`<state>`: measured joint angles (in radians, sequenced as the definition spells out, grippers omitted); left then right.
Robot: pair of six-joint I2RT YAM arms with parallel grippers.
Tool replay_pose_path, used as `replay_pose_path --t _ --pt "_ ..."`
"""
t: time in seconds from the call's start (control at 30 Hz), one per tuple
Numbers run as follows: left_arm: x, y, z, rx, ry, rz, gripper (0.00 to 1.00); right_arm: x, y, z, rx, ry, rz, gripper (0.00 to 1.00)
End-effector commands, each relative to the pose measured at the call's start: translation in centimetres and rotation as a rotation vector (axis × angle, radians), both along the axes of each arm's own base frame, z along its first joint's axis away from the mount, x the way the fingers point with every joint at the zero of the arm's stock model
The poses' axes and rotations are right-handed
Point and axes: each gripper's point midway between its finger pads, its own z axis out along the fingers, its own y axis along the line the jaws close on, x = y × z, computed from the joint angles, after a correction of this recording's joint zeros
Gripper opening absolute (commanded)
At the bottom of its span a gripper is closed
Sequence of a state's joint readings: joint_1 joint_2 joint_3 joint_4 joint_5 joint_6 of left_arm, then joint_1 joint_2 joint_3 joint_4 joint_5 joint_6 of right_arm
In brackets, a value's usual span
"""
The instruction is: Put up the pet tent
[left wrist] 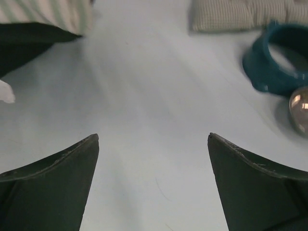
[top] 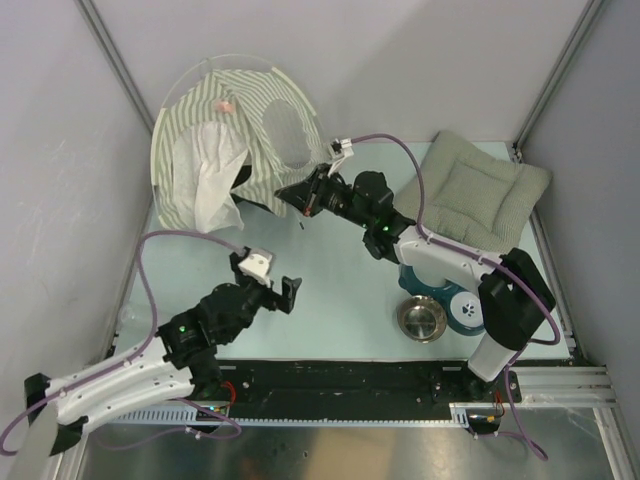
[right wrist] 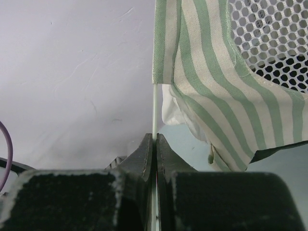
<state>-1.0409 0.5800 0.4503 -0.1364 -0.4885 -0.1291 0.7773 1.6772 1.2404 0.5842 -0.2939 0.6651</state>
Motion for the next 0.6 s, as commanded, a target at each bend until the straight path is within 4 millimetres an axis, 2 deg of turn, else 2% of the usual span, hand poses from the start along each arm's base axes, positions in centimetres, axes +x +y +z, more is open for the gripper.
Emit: replay_pose_path --t 0.0,0.1,0.27,0.4,0.57 --pt "1.9 2.1 4.3 -0.205 -0.047 0.153 0.99 -1.5 -0.5 5.6 0.086 -0.089 0.004 0.0" --pt "2.4 2.2 5.9 -0.309 -0.027 0.147 0.99 -2.2 -0.1 5.5 0.085 -0.075 0.026 0.0" --pt "2.9 0.0 8.9 -0.432 0.005 0.023 0.98 -3.3 0.4 5.3 0.077 -0.055 0.063 0.0" --pt "3.4 -1.0 10.3 -0.454 0.031 -0.05 0.84 -3.9 0.4 5.0 0.051 -0.036 0.085 0.0" --pt "3.4 -1.0 11.1 -0.493 0.032 -0.11 0.85 -4.7 0.5 4.5 -0.001 -0.008 0.14 0.0"
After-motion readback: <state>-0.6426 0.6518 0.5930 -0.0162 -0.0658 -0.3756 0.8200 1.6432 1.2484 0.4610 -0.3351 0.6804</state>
